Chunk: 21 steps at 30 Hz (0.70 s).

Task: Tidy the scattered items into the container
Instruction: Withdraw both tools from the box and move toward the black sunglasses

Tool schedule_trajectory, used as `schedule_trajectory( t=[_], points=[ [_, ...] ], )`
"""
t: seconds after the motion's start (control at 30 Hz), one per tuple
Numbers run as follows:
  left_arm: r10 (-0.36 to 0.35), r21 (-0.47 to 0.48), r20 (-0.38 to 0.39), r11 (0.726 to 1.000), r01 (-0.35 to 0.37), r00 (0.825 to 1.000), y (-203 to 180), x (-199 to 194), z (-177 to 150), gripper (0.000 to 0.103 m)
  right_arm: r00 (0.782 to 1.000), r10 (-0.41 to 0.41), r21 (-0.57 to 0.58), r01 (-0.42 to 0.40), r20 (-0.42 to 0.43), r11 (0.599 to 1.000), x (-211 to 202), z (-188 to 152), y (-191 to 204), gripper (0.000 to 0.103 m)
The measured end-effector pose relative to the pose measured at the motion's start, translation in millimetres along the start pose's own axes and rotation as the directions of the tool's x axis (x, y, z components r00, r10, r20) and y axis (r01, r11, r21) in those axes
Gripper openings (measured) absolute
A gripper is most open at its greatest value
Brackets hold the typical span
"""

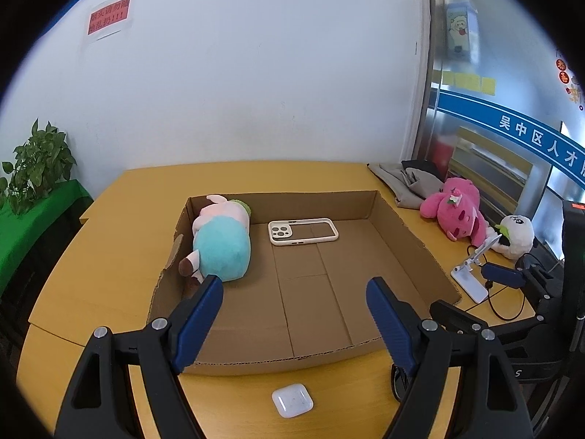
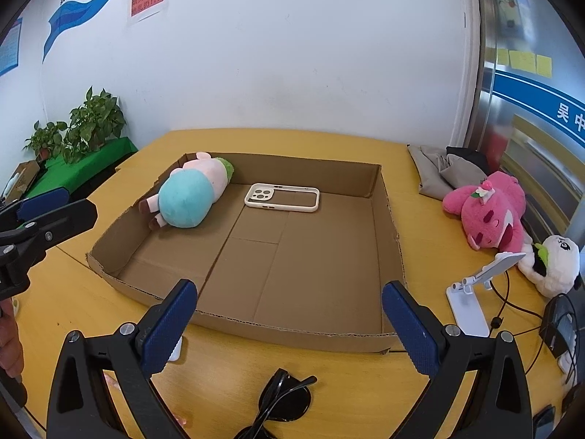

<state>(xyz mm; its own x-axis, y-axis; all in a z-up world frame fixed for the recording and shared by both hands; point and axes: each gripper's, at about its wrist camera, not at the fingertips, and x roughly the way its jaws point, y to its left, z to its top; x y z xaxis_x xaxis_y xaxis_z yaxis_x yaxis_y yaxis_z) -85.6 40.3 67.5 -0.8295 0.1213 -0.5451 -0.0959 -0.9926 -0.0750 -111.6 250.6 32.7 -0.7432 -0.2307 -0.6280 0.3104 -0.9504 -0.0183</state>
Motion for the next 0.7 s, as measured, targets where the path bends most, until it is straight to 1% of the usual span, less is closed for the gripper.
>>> schedule_trajectory(
  t=[0.27,0.47,0.7],
  points=[
    [-0.001,-0.037,-0.015,0.999,0.001,1.000,15,9,-4,0.081,1.000,0.002,-0.015,-0.002,-0.006,1.000,11,1,5,0.103],
    [0.000,-0.038,-0.038,0.999,-0.002,0.999,17,21,-11,0.081,1.000,-0.001,-0.014,0.000,-0.030,1.000,23,-7,5,0.103],
    [-0.002,-0.038,-0.047,0.999,0.000,0.999,15,24,-15,0.081,0.999,-0.004,-0.005,0.004,-0.033,1.000,26,-7,3,0.103]
  ],
)
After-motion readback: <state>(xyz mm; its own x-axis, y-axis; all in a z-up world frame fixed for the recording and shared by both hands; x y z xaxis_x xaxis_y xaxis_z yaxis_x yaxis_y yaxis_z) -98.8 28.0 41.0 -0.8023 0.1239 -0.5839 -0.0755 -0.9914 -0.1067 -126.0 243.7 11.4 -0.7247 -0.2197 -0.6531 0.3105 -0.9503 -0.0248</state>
